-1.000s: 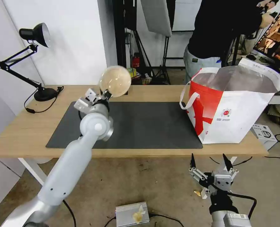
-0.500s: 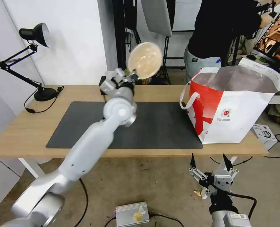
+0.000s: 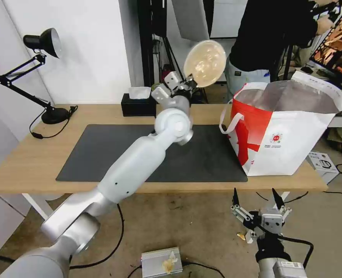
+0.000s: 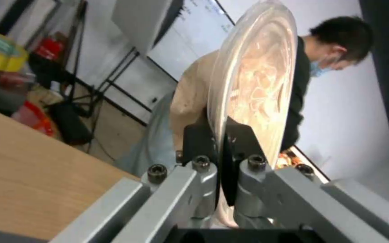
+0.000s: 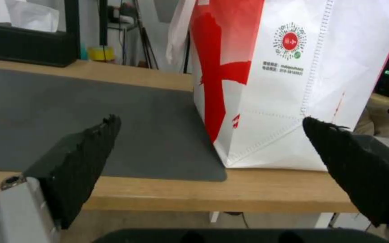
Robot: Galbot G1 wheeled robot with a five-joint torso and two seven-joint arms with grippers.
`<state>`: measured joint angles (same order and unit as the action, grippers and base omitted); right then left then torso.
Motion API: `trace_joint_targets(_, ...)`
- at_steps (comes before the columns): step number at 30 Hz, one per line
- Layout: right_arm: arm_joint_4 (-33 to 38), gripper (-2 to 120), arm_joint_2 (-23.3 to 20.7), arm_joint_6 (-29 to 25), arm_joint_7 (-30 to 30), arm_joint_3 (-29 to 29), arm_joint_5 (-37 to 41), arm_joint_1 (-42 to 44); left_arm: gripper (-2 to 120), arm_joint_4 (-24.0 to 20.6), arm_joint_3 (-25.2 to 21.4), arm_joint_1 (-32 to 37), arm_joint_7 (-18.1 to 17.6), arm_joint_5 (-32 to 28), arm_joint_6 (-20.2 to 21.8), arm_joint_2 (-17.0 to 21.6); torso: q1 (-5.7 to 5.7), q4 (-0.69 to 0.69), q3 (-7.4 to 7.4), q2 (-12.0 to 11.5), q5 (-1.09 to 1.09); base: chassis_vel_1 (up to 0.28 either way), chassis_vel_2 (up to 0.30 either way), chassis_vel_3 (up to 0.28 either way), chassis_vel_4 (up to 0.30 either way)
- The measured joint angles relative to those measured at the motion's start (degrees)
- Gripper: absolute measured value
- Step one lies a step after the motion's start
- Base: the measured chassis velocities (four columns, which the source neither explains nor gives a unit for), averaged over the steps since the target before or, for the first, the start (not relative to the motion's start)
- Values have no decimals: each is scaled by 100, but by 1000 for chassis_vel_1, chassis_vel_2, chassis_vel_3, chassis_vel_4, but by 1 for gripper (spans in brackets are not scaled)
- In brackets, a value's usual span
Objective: Pick up the trash from the table and place it into the takeout bag.
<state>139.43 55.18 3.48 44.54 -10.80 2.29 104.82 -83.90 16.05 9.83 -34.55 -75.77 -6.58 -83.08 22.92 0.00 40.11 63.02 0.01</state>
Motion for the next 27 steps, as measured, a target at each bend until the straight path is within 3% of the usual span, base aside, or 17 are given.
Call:
trace_joint_targets(2,0,100,0,0,0,0,0,0,0,8,9,-7,13,-2,-1,-6,0,0,0,0,0,0,0,0,0)
trace_joint_targets(7,0,100,0,0,0,0,0,0,0,247,326,-187,452,-32,-87,-305,0,0,0,0,0,0,0,0,0)
trace_joint_targets(15,0,100,0,0,0,0,0,0,0,616,660,-384,710,73,-117,-600,0,0,0,0,0,0,0,0,0)
trace_joint_targets(27,0,100,0,0,0,0,0,0,0,770,1087,-339,1365,-27,-79,-661,0,0,-1,0,-1,0,0,0,0)
